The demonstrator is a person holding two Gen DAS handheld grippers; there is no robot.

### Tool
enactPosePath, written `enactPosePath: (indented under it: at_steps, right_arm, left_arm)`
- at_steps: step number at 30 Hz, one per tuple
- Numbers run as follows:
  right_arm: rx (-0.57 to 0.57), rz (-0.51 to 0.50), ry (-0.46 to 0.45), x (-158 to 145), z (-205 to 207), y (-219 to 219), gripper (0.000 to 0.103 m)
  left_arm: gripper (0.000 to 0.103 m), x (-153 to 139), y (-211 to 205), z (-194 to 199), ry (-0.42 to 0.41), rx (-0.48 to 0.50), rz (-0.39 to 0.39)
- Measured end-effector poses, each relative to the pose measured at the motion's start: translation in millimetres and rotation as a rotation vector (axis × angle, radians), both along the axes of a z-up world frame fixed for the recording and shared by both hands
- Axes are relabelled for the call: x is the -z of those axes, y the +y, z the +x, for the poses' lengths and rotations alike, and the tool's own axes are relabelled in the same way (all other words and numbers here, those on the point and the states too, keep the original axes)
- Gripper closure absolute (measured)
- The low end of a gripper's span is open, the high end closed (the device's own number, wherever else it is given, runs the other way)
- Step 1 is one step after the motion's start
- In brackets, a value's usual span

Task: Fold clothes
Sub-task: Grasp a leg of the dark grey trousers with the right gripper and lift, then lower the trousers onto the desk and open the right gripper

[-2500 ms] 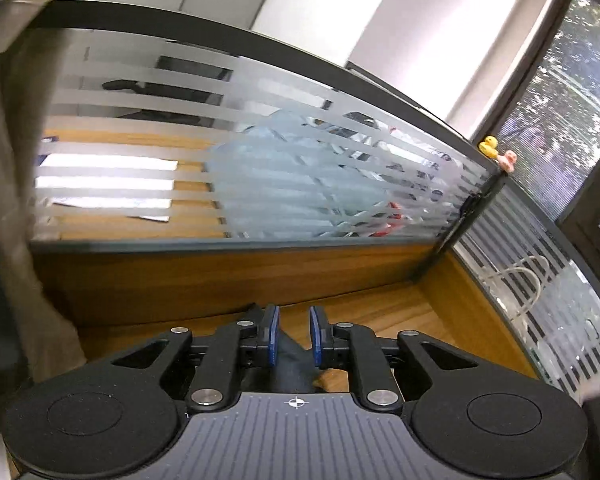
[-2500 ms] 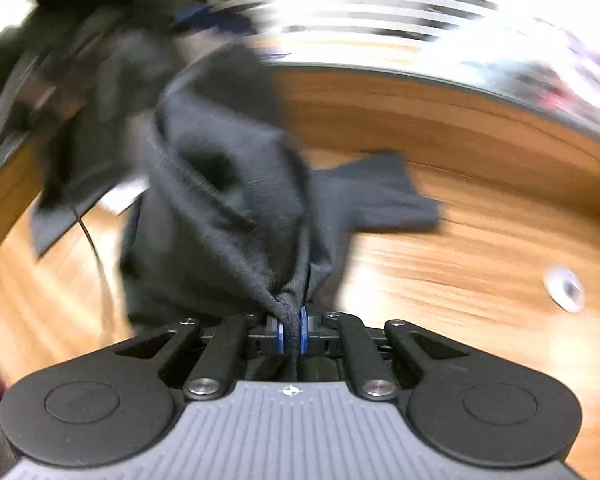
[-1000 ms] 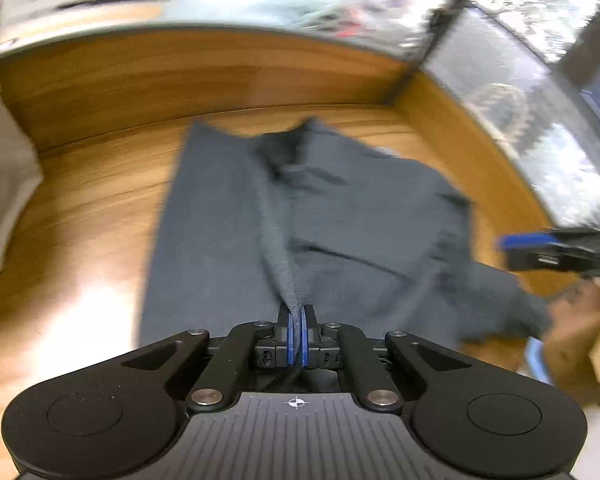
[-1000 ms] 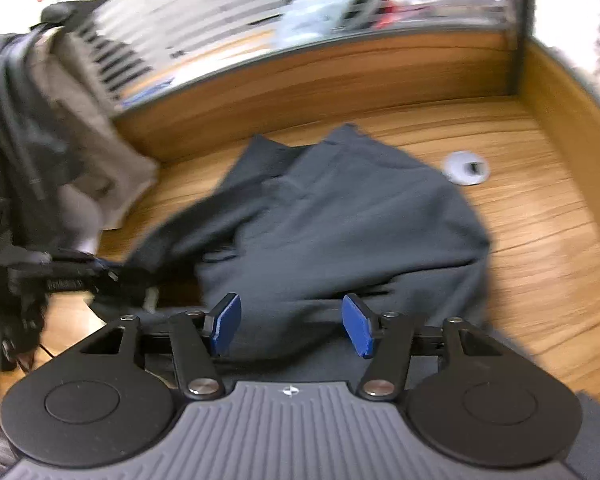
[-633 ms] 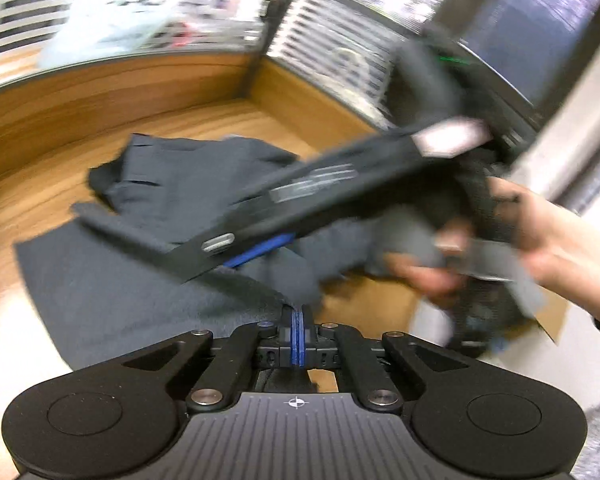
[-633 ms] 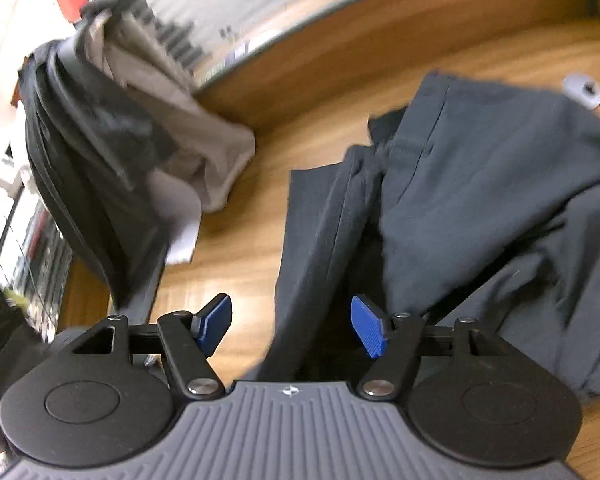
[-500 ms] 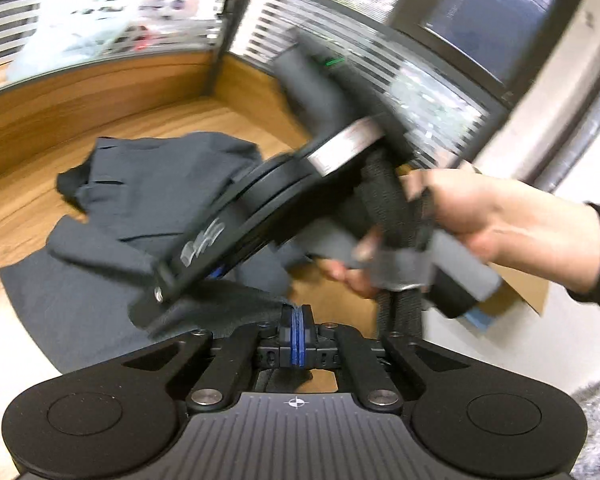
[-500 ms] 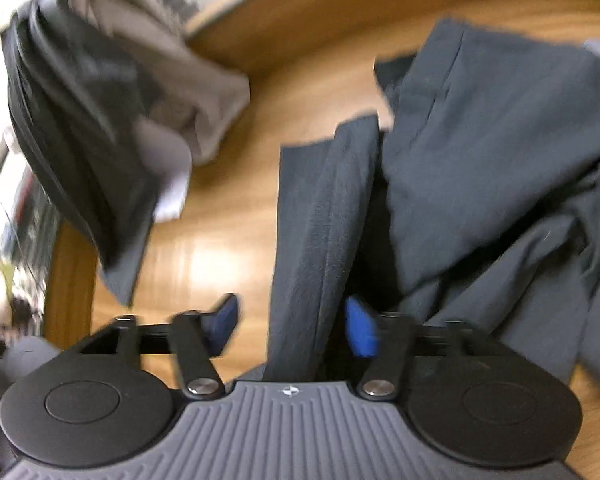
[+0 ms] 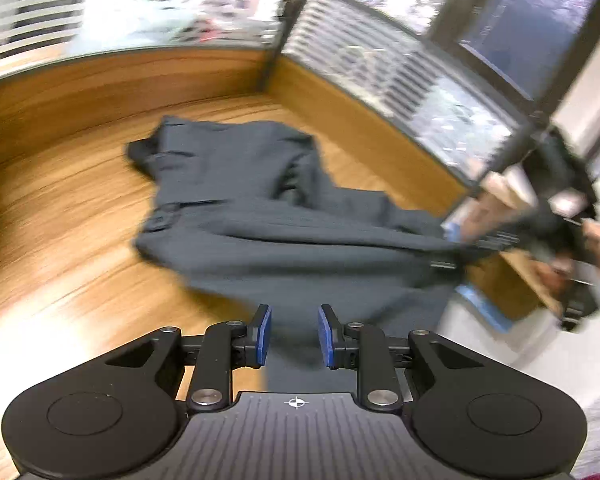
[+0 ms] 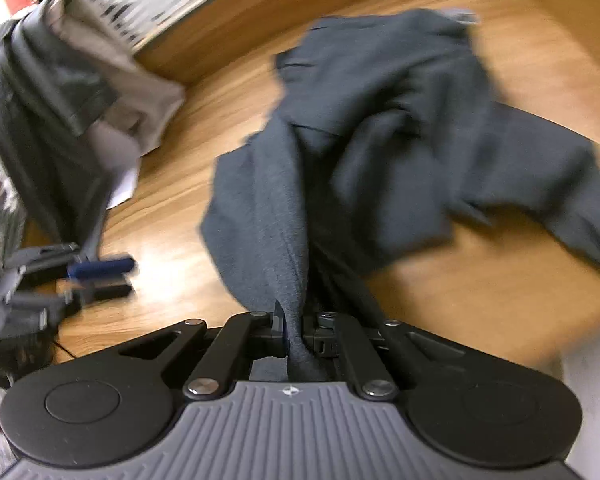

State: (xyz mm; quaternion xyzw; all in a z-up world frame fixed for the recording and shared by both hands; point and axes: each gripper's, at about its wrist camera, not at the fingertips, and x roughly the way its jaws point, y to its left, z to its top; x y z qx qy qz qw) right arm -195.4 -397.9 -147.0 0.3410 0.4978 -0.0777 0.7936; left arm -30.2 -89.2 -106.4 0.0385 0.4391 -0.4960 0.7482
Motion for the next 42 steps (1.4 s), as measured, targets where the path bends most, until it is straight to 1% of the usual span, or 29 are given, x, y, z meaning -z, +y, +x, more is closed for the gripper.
enactPosePath:
  at_steps: [3,8,11,14,16,17,18,19,20,24,27,29,34,39,42]
  right_arm:
    - [0.089,-0.048,0.052,-2,-49,-4,0.100]
    - [0.216,-0.130,0.162,4,-119,-6,0.100]
    - [0.284,-0.177,0.221,9,-147,-7,0.100]
    - [0.327,-0.198,0.247,9,-164,-9,0.099]
    - [0.342,-0.209,0.228,5,-165,-12,0.095]
    - [0.343,-0.223,0.220,2,-163,-14,0.086]
    - [0.342,-0.238,0.213,-1,-160,-15,0.069]
    - [0.333,-0.267,0.200,-5,-153,-14,0.059]
    - [0.318,-0.308,0.184,-11,-146,-14,0.047]
    - [0.229,-0.418,0.112,-31,-109,-15,0.045]
    - [0.147,-0.421,0.043,-39,-75,-21,0.044]
    - [0.094,-0.414,0.006,-38,-51,-20,0.044]
    - [-0.049,-0.361,-0.055,-15,12,-16,0.044]
    - [-0.170,-0.309,-0.076,16,70,-2,0.044]
    - [-0.236,-0.303,-0.086,29,100,7,0.044]
  left_arm:
    - [0.075,11,6,14,-0.018,-0.086,0.050]
    - [0.074,31,11,42,0.004,-0.244,0.105]
    - [0.071,41,22,54,0.038,-0.328,0.119]
    - [0.069,50,25,66,0.082,-0.395,0.117]
    - [0.069,54,25,73,0.105,-0.419,0.113]
    - [0.069,55,24,76,0.113,-0.427,0.112]
    - [0.069,55,23,78,0.114,-0.430,0.114]
    - [0.068,56,21,79,0.113,-0.431,0.115]
    - [0.067,55,21,80,0.110,-0.431,0.116]
    - [0.065,54,16,81,0.097,-0.430,0.121]
    - [0.064,53,14,83,0.087,-0.431,0.126]
    - [0.063,53,12,84,0.076,-0.431,0.134]
    - [0.062,54,10,90,0.062,-0.435,0.149]
    - [0.060,58,8,98,0.062,-0.430,0.176]
    - [0.060,62,6,102,0.053,-0.420,0.201]
